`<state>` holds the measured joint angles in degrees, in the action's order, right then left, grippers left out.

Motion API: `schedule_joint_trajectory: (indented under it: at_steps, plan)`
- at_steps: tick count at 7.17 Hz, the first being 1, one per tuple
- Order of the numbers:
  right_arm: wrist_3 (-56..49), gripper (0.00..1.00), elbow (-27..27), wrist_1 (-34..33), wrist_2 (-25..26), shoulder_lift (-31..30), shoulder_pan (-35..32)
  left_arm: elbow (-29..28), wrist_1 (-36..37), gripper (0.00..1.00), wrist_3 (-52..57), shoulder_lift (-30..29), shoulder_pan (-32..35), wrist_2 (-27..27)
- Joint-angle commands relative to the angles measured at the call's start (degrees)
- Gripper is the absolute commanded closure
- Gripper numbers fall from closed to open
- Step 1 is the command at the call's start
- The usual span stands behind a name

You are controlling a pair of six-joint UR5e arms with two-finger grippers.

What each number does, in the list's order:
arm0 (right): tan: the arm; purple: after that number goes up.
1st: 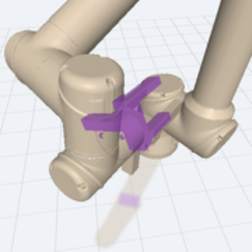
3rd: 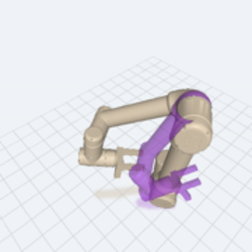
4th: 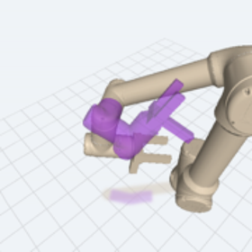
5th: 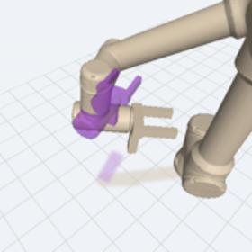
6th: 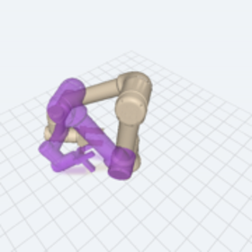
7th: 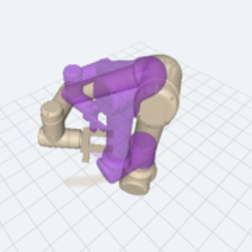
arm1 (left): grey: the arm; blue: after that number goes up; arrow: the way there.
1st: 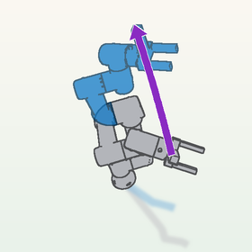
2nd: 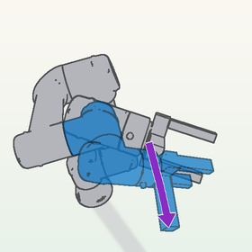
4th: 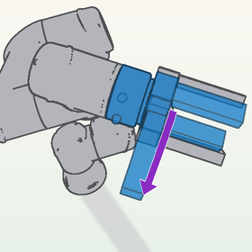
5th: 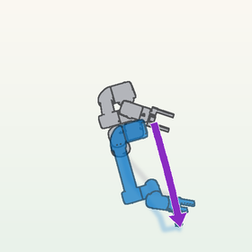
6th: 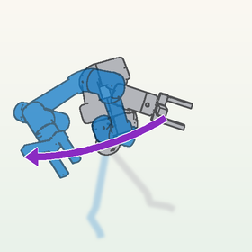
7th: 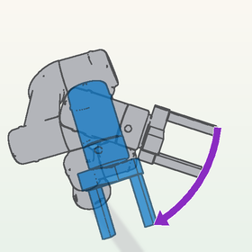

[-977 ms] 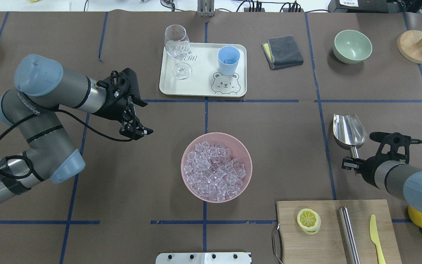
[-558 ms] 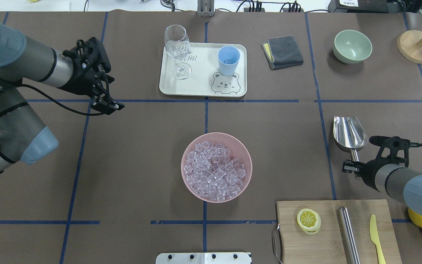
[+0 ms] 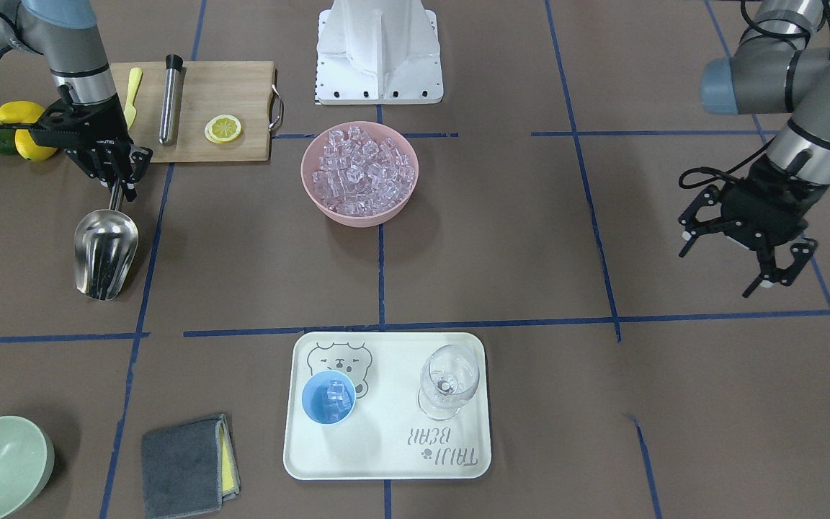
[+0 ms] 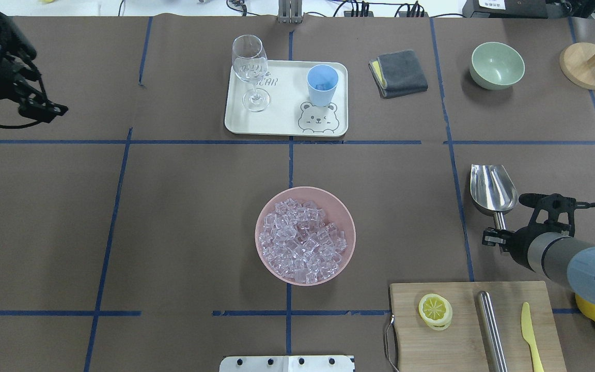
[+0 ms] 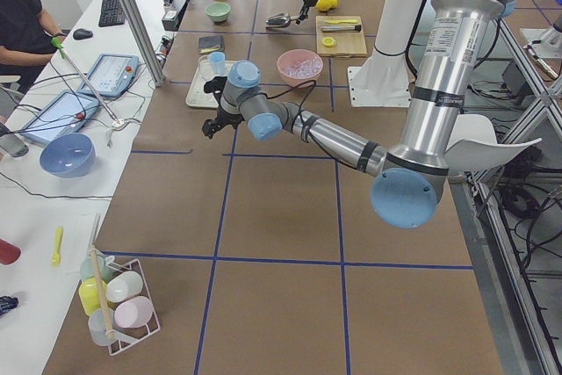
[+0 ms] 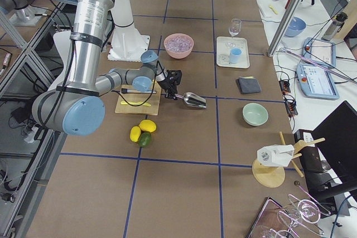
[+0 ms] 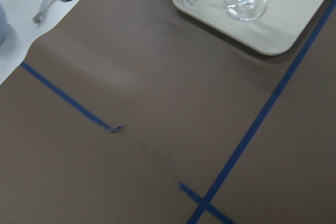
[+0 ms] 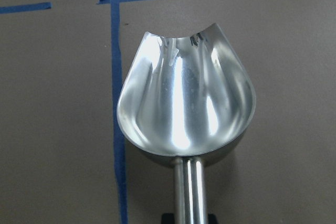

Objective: Put ice in cup with scoop
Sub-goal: 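Lower the scoop to its starting spot while the left arm withdraws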

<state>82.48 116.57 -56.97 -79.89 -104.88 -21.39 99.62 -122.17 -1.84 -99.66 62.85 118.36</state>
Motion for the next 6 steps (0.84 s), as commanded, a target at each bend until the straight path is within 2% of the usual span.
schedule_joint_trajectory:
  at_steps: [1, 2, 3, 4, 5, 6]
  plan:
    - [0.0, 0.01, -0.5, -0.1, -0.3, 0.3, 0.1, -0.1, 0.2, 0.00, 0.3, 5.1, 5.5, 0.1]
    - [-0.6, 0.00, -0.5, -0.1, -0.4, 0.3, 0.1, 0.1, 0.2, 0.00, 0.3, 8.9, 6.0, -0.1]
    - [-4.1, 0.00, -0.1, -0.4, -1.0, 0.4, -0.1, -0.6, 0.7, 0.00, 0.3, 9.8, 8.1, 0.0]
    - [-5.3, 0.00, 0.0, -0.4, -5.8, 0.5, -1.8, -0.3, 6.5, 0.00, 0.3, 9.6, 12.0, 1.3]
    - [-9.0, 0.00, 0.2, -0.5, -12.3, 0.6, -7.8, -0.1, 9.9, 0.00, 0.3, 9.3, 13.8, 5.1]
    - [-16.1, 0.00, 0.4, -0.6, -20.9, 0.2, -15.2, -0.5, 10.4, 0.00, -0.2, 9.5, 14.6, 6.3]
